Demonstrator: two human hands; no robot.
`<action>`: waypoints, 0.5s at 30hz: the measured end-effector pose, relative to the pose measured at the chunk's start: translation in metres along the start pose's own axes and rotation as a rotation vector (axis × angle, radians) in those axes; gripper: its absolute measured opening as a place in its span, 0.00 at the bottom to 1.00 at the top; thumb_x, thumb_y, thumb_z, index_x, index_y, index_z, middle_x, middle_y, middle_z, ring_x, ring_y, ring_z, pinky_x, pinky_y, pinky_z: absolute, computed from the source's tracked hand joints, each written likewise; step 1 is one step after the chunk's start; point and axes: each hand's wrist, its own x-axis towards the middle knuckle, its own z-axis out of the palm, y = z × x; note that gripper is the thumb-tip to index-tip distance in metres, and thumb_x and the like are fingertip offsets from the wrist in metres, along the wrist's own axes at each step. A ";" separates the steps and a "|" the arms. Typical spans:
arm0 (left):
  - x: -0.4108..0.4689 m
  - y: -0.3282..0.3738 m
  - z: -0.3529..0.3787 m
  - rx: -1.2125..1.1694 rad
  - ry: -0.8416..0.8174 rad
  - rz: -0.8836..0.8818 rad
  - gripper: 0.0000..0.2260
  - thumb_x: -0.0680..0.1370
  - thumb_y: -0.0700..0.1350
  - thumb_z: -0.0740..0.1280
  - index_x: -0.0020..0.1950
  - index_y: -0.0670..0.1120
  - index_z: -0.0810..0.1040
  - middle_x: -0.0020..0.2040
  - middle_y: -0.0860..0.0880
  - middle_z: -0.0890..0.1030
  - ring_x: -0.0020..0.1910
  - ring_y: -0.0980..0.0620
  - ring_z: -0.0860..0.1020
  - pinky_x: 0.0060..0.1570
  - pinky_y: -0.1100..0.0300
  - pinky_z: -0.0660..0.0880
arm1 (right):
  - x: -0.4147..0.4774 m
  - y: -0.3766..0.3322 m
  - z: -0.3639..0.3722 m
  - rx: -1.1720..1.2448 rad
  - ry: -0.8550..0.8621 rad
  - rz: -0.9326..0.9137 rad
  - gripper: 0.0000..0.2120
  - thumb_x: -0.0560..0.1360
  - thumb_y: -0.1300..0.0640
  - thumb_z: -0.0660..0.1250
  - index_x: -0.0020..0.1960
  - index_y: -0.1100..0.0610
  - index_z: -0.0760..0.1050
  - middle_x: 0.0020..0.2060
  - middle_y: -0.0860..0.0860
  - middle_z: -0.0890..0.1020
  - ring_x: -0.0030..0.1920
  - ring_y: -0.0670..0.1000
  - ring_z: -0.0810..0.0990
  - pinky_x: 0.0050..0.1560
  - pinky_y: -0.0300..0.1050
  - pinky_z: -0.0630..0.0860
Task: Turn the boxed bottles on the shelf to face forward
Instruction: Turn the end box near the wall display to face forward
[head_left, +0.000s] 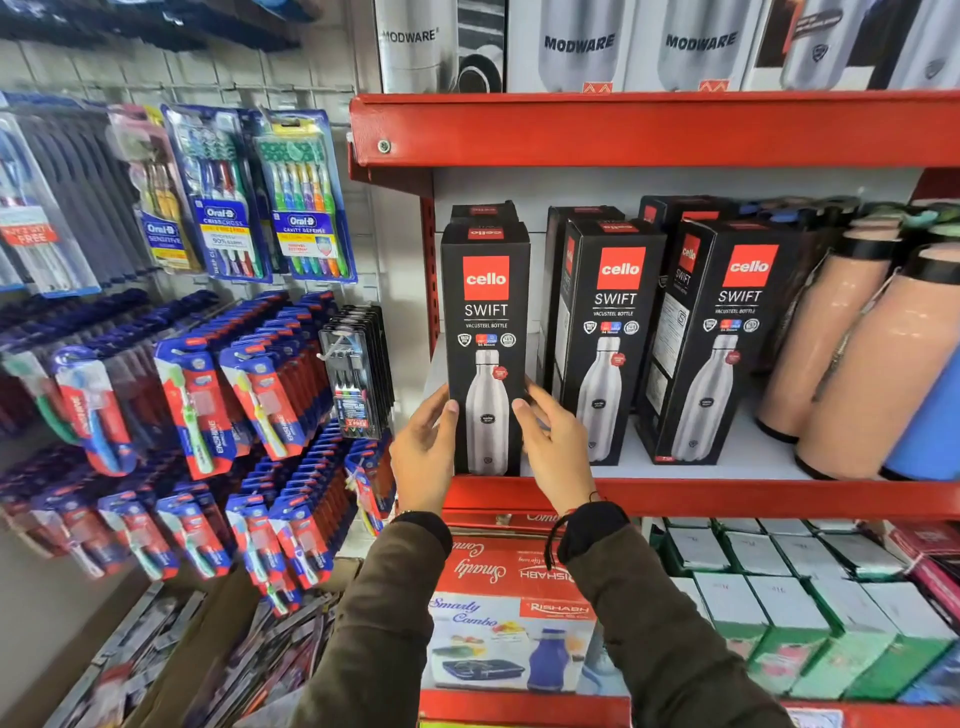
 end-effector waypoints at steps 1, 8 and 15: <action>-0.002 0.001 -0.002 0.010 -0.007 0.009 0.09 0.79 0.53 0.69 0.54 0.68 0.82 0.55 0.63 0.85 0.62 0.57 0.82 0.66 0.43 0.77 | -0.003 -0.001 -0.001 0.017 0.000 0.002 0.20 0.82 0.53 0.62 0.73 0.49 0.69 0.67 0.47 0.78 0.64 0.35 0.73 0.69 0.36 0.70; -0.007 0.000 -0.005 0.086 -0.011 0.062 0.09 0.78 0.58 0.68 0.56 0.71 0.81 0.56 0.68 0.84 0.60 0.62 0.82 0.63 0.44 0.80 | -0.012 -0.005 -0.002 -0.008 0.000 -0.016 0.20 0.81 0.52 0.62 0.73 0.46 0.70 0.63 0.39 0.77 0.65 0.36 0.73 0.71 0.43 0.70; -0.016 -0.003 0.006 0.117 0.099 0.099 0.09 0.81 0.52 0.67 0.59 0.63 0.79 0.53 0.67 0.83 0.56 0.69 0.80 0.60 0.62 0.80 | -0.010 -0.001 -0.008 -0.076 -0.005 -0.031 0.20 0.82 0.50 0.62 0.73 0.49 0.68 0.66 0.49 0.78 0.52 0.33 0.77 0.51 0.18 0.68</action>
